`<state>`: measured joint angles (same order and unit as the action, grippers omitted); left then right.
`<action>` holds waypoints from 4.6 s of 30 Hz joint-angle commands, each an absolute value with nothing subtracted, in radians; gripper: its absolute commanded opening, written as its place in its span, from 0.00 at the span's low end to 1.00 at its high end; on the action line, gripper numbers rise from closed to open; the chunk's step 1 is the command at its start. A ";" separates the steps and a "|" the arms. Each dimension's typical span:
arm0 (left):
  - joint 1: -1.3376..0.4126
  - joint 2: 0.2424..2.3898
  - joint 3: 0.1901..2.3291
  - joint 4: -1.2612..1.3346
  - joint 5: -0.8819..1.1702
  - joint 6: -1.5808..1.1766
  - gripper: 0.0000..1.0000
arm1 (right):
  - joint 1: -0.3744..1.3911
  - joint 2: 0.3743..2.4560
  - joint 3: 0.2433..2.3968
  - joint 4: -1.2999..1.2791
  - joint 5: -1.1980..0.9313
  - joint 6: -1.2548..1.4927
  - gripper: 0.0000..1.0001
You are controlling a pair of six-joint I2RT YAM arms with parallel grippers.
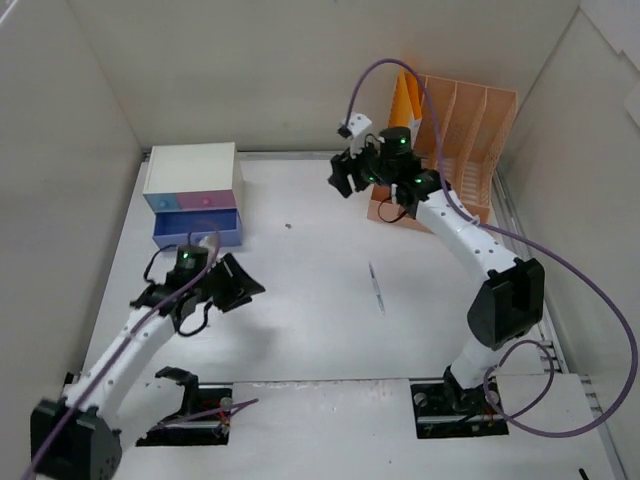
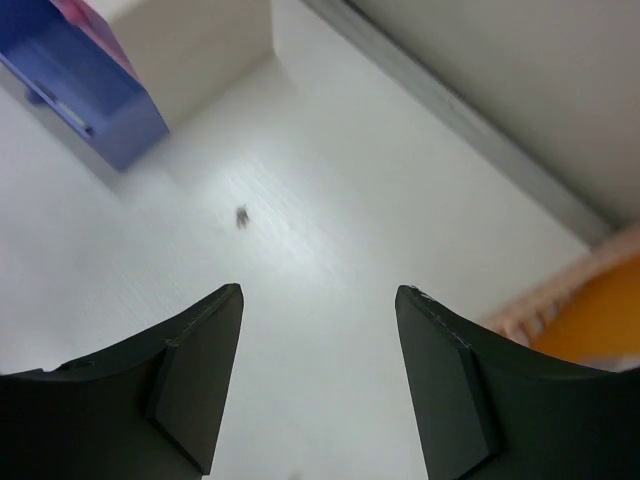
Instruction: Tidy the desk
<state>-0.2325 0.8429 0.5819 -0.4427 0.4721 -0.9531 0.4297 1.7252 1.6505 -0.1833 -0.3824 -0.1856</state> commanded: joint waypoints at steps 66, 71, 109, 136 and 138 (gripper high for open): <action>-0.972 2.424 2.267 -0.982 0.069 -1.201 0.34 | -0.080 1.120 0.922 -0.457 -0.413 -0.023 0.19; -0.973 2.431 2.252 -1.006 0.069 -1.189 0.29 | -0.086 1.101 0.911 -0.449 -0.417 -0.015 0.19; -0.703 1.729 1.401 -0.822 -0.084 -0.953 0.00 | -0.103 1.086 0.900 -0.440 -0.543 -0.052 0.44; 0.012 1.529 1.328 -0.391 -0.012 -1.641 0.00 | -0.094 1.100 0.916 -0.439 -0.486 -0.072 0.43; 0.025 1.552 1.348 -0.434 -0.015 -1.643 0.00 | -0.094 1.097 0.914 -0.439 -0.482 -0.071 0.43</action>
<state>0.0071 1.5478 1.2781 -0.4038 -0.0074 -1.5936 -0.0940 1.1194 0.8913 -0.4992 -0.4980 -0.0597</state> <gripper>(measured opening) 0.095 0.427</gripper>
